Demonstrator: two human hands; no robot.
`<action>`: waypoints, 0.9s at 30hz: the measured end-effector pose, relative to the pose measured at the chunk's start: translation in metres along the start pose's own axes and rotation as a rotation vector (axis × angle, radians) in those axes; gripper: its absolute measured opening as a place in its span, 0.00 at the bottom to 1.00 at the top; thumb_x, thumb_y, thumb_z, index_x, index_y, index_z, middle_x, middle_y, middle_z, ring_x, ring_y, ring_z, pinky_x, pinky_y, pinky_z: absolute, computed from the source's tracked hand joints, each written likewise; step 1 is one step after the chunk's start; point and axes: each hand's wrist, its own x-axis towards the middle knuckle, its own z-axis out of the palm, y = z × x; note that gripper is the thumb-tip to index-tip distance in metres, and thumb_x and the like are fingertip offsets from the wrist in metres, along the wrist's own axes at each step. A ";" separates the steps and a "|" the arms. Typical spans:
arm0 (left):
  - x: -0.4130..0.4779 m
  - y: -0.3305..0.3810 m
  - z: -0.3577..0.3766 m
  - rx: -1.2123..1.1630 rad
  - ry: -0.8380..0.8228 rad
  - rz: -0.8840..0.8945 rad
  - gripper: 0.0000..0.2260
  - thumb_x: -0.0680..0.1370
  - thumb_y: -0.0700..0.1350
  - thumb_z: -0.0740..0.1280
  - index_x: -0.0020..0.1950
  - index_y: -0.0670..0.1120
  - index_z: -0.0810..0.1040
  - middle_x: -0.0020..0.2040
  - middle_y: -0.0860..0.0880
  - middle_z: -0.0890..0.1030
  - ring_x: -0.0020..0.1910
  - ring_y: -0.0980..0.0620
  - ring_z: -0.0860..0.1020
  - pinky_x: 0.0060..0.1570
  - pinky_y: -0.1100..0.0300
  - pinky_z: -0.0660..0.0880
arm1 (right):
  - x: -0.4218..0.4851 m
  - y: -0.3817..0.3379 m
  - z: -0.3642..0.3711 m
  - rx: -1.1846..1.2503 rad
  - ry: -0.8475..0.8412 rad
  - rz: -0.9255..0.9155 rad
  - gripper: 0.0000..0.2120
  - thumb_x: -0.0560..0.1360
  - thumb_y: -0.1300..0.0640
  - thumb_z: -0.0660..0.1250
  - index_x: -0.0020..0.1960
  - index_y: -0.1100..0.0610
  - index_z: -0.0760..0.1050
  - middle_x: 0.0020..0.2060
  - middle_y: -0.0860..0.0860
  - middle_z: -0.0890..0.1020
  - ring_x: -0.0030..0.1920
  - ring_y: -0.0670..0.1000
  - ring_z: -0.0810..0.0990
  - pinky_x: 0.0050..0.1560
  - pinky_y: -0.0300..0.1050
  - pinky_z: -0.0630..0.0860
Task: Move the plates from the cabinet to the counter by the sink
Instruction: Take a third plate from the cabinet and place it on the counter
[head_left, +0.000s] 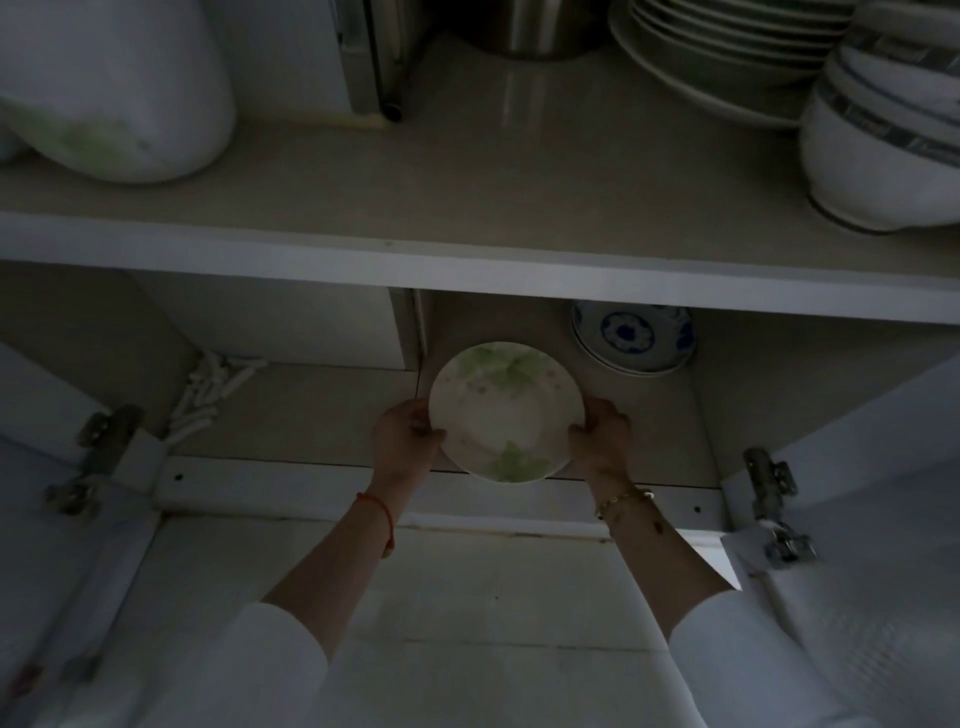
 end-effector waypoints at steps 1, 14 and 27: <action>-0.002 0.000 0.000 -0.007 0.008 -0.004 0.14 0.68 0.29 0.72 0.52 0.38 0.83 0.45 0.37 0.85 0.50 0.38 0.83 0.53 0.47 0.79 | -0.001 0.000 0.001 0.010 -0.002 0.013 0.21 0.71 0.70 0.63 0.63 0.65 0.76 0.56 0.64 0.82 0.59 0.65 0.76 0.58 0.50 0.71; -0.018 0.018 -0.021 -0.187 -0.147 -0.094 0.19 0.74 0.31 0.69 0.52 0.55 0.72 0.58 0.42 0.80 0.57 0.39 0.81 0.58 0.43 0.79 | -0.018 -0.001 -0.010 0.405 0.071 0.145 0.07 0.72 0.74 0.62 0.47 0.66 0.74 0.48 0.65 0.81 0.51 0.64 0.79 0.57 0.61 0.76; -0.141 0.098 -0.104 -0.093 -0.103 -0.278 0.15 0.74 0.28 0.64 0.58 0.39 0.74 0.51 0.40 0.80 0.48 0.40 0.80 0.47 0.48 0.80 | -0.140 -0.049 -0.101 0.402 -0.022 0.338 0.15 0.73 0.70 0.60 0.57 0.58 0.73 0.45 0.54 0.79 0.47 0.55 0.78 0.50 0.49 0.76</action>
